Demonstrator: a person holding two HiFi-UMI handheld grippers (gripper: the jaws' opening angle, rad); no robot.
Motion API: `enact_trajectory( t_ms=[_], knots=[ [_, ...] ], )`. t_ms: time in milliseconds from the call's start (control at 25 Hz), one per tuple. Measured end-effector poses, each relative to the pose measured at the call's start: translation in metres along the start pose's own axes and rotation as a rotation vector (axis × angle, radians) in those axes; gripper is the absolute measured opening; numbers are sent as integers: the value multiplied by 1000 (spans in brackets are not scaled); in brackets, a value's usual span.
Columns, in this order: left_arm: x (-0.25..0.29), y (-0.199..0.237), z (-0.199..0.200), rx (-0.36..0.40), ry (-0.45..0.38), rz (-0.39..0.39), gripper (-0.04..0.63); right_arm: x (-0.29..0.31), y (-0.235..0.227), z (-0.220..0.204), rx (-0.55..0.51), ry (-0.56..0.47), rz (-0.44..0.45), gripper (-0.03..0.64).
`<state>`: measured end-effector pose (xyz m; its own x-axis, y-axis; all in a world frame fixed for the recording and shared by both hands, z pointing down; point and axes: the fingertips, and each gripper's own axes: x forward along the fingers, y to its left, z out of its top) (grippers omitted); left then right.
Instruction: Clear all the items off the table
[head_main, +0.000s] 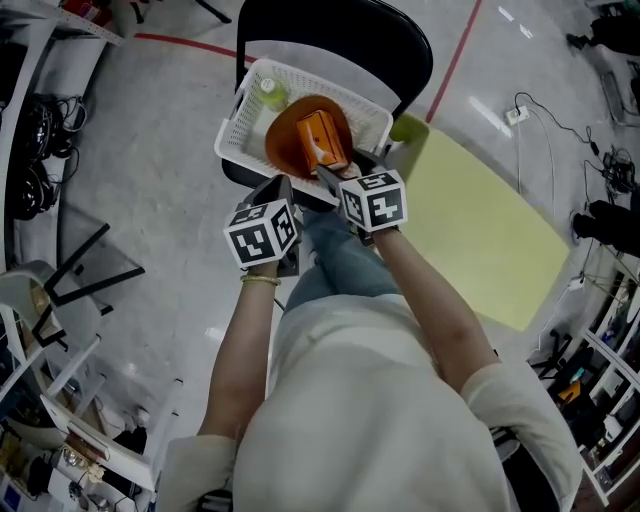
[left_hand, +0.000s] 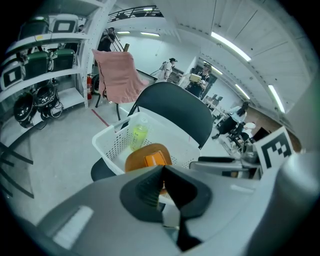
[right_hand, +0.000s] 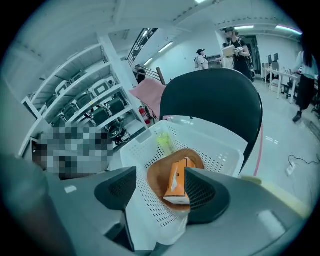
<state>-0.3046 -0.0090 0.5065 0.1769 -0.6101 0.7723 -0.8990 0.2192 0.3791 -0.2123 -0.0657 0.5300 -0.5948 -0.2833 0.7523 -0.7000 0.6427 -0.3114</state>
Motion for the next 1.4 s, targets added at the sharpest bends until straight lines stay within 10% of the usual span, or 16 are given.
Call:
enact_trajectory(
  t_ms=[600, 1400],
  knots=[
    [-39, -47, -34, 87, -27, -56, 9, -79, 14, -28, -25, -110, -63, 8],
    [-105, -112, -99, 206, -75, -155, 9, -201, 20, -104, 8, -223, -215, -2]
  ],
)
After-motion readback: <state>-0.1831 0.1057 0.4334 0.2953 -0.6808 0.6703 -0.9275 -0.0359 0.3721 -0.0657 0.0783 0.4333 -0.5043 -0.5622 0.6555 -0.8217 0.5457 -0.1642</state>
